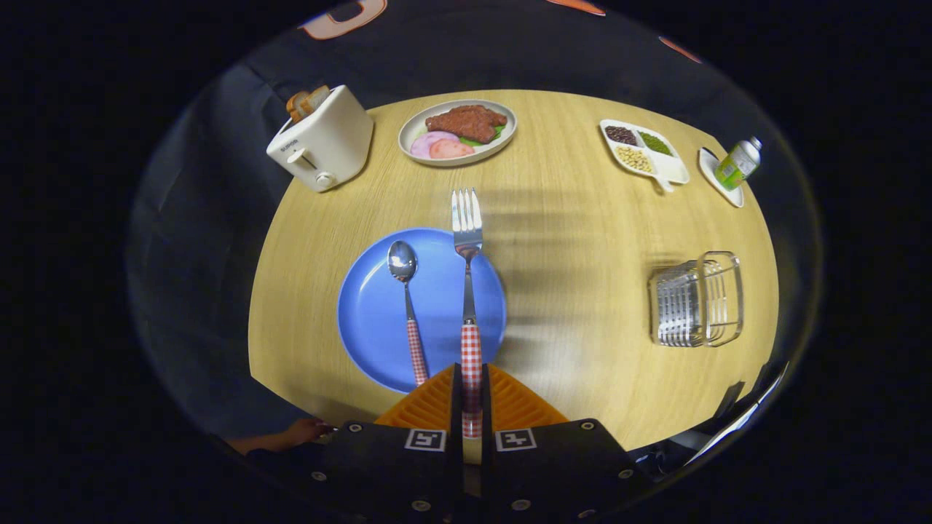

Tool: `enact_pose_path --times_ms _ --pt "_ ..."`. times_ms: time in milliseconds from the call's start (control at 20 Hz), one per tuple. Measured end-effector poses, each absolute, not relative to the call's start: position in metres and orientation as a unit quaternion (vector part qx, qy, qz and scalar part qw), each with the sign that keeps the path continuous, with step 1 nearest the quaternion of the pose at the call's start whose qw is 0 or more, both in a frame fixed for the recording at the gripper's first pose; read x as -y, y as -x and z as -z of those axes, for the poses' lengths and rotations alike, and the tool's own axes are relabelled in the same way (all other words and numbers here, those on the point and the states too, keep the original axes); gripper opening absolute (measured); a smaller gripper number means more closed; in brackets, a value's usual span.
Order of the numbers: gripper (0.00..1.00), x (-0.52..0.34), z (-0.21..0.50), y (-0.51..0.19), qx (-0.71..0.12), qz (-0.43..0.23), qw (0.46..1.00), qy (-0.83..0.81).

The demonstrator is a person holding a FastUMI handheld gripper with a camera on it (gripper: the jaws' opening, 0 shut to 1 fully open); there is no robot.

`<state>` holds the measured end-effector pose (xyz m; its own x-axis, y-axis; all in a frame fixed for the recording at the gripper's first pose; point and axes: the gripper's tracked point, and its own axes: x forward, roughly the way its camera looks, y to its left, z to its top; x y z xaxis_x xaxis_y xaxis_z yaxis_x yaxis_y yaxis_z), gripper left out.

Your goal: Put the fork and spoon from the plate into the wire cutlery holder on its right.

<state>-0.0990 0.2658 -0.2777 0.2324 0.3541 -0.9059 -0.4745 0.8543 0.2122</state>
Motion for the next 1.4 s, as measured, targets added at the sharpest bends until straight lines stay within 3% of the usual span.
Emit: enact_pose_path --times_ms 300,550,1200,1400 --pt "0.10 -0.147 0.258 0.068 -0.565 -0.198 0.796 0.087" --pt "0.10 -0.070 0.259 0.057 -0.603 -0.165 0.774 0.106" --pt "0.11 -0.034 0.280 0.047 -0.725 -0.200 0.645 0.139" --pt "0.12 -0.040 0.281 0.034 -0.740 -0.200 0.629 0.128"
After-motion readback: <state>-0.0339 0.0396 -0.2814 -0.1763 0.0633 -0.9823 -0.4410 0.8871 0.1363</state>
